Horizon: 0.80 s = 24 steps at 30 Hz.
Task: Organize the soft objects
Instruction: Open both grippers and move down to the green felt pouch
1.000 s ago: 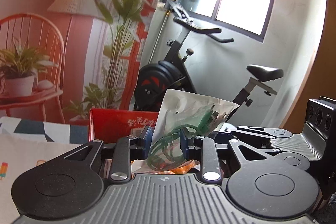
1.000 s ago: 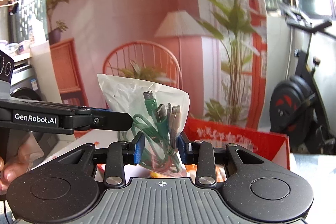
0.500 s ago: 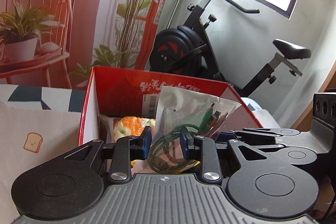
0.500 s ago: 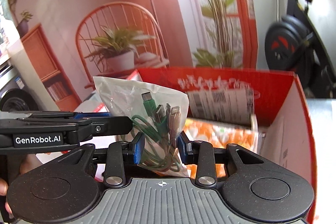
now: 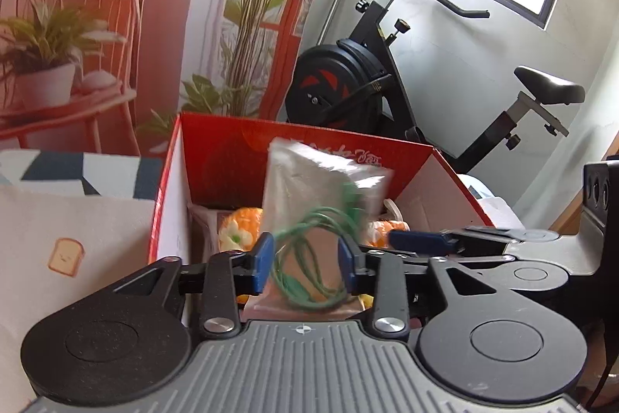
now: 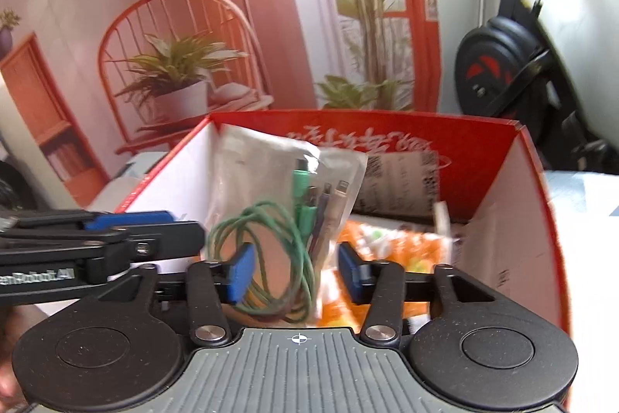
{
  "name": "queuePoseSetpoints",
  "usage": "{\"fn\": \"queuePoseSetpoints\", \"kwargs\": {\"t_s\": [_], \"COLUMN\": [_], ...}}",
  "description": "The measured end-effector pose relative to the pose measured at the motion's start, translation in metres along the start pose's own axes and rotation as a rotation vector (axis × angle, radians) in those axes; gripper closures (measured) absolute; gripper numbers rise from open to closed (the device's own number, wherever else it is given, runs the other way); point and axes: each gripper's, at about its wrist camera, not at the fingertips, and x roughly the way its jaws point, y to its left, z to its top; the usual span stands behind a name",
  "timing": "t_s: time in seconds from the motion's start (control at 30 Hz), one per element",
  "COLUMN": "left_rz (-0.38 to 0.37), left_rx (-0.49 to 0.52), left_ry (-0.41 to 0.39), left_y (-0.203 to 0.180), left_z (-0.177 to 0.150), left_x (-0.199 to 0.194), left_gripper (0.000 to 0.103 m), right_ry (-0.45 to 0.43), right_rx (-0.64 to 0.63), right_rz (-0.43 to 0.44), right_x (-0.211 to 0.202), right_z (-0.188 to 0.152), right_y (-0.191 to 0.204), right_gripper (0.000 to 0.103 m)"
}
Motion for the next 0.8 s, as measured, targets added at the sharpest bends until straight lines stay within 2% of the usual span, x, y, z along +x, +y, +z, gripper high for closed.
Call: {"fn": "queuePoseSetpoints", "kwargs": {"t_s": [0.07,0.13,0.2,0.33,0.5,0.8], "left_rz": [0.013,0.029,0.053,0.086,0.113,0.121], "left_rx": [0.016,0.03,0.045,0.068,0.1,0.053], "left_ry": [-0.01,-0.017,-0.025,-0.047,-0.065,-0.025], "left_y": [-0.002,-0.004,-0.008,-0.014,-0.021,-0.016], "left_z": [0.0,0.0,-0.001,-0.004,-0.016,-0.065], "left_x": [-0.005,-0.011,-0.018,-0.039,-0.07,-0.109], "left_gripper": [0.058,0.053,0.046,0.043,0.039,0.039], "right_ry": [-0.028,-0.044,-0.053,-0.084,-0.127,-0.174], "right_rx": [-0.052,-0.091,-0.106,-0.102,-0.1,-0.071], "right_rz": [-0.032,-0.036,-0.05,-0.057,-0.051,-0.035], "right_x": [-0.007,-0.015,-0.023,-0.044,-0.074,-0.122], "right_z": [-0.001,-0.002,-0.002,-0.007,-0.018,-0.056], "right_y": [0.003,0.003,0.003,0.001,-0.005,-0.015], "right_gripper": [0.033,0.03,0.023,0.017,0.017,0.018]}}
